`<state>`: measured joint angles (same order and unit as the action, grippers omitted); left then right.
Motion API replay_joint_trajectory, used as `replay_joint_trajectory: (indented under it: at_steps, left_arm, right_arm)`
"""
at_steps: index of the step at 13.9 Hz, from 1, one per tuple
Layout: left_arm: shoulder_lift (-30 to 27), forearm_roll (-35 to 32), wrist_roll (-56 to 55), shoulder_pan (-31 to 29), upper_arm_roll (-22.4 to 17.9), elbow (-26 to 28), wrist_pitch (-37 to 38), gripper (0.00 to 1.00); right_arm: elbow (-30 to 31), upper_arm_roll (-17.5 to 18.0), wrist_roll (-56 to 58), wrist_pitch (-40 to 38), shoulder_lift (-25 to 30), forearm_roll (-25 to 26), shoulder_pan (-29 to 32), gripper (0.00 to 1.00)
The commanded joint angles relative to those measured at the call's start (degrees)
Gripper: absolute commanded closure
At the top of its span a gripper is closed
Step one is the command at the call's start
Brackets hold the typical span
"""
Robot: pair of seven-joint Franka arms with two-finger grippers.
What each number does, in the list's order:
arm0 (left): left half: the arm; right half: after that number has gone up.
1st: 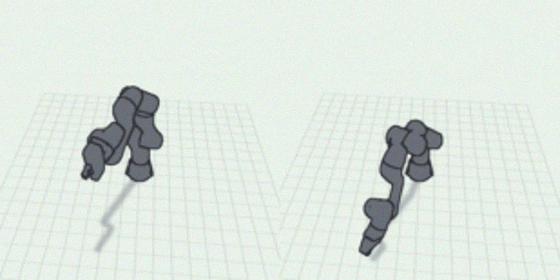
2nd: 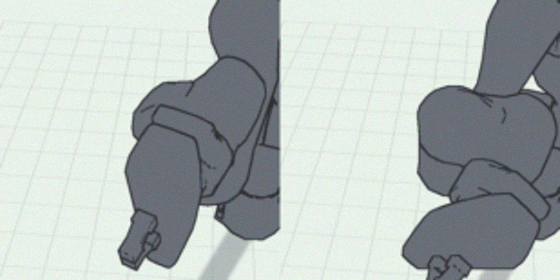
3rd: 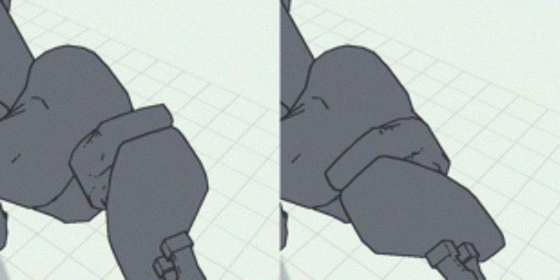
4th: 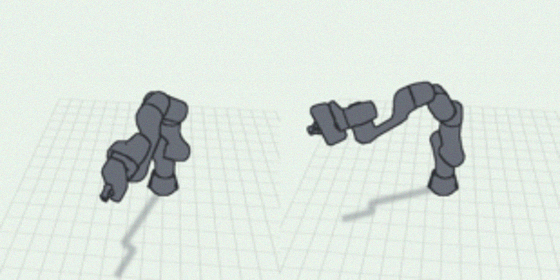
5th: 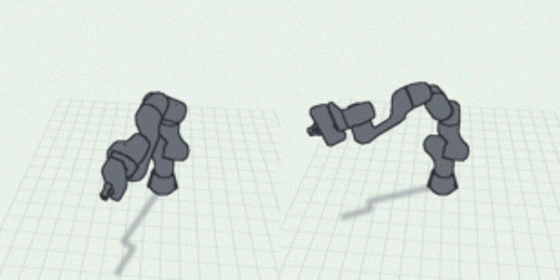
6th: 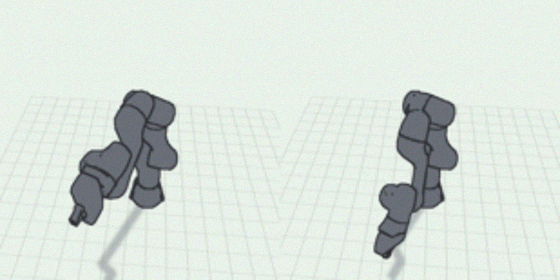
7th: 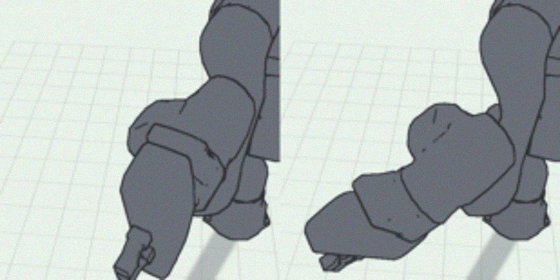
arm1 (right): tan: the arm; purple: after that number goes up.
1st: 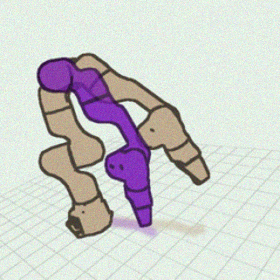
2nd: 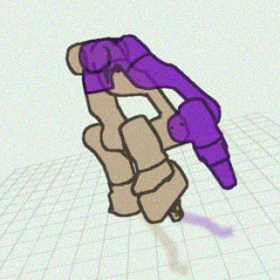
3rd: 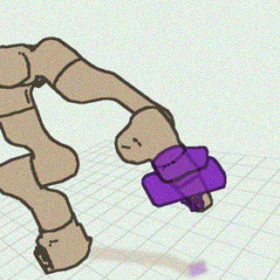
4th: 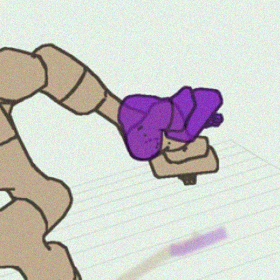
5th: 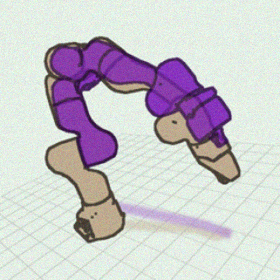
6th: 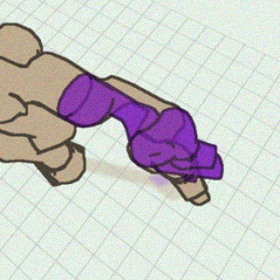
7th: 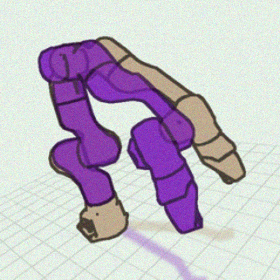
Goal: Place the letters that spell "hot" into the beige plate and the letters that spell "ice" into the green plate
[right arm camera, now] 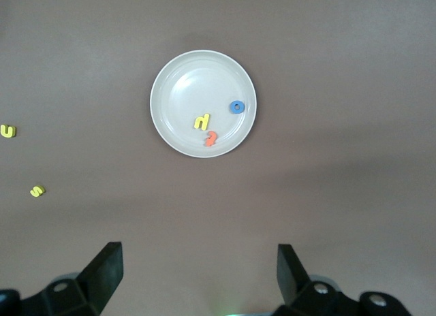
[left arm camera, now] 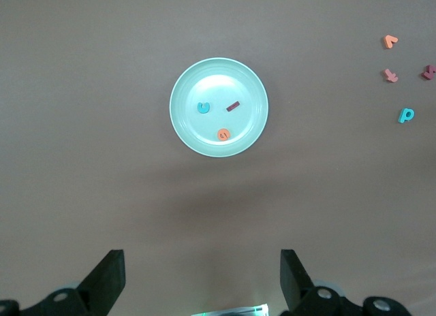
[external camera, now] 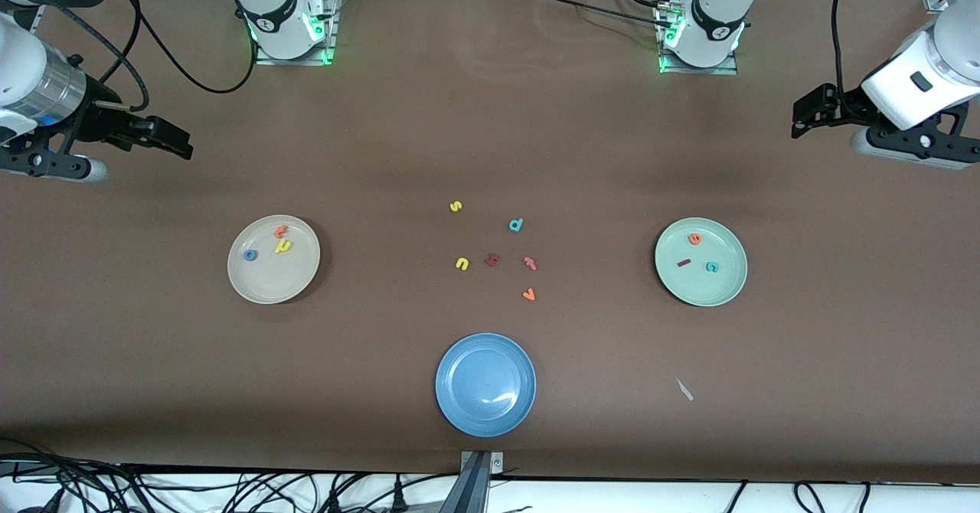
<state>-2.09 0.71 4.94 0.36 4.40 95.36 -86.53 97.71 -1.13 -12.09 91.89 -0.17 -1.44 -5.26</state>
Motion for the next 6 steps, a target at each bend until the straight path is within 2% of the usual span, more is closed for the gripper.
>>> replay_joint_trajectory:
  at_steps: [1,6]
  left_arm:
    - [-0.5,-0.5,-0.3,-1.4,1.6,-0.4,1.6,0.0]
    - [-0.6,-1.4,-0.4,-1.4,1.6,-0.2,2.2,0.0]
  right_arm:
    - [0.3,0.1,-0.4,0.0,0.5,0.6,0.2,0.0]
    - [0.3,0.2,-0.1,0.0,0.4,0.6,0.2,0.0]
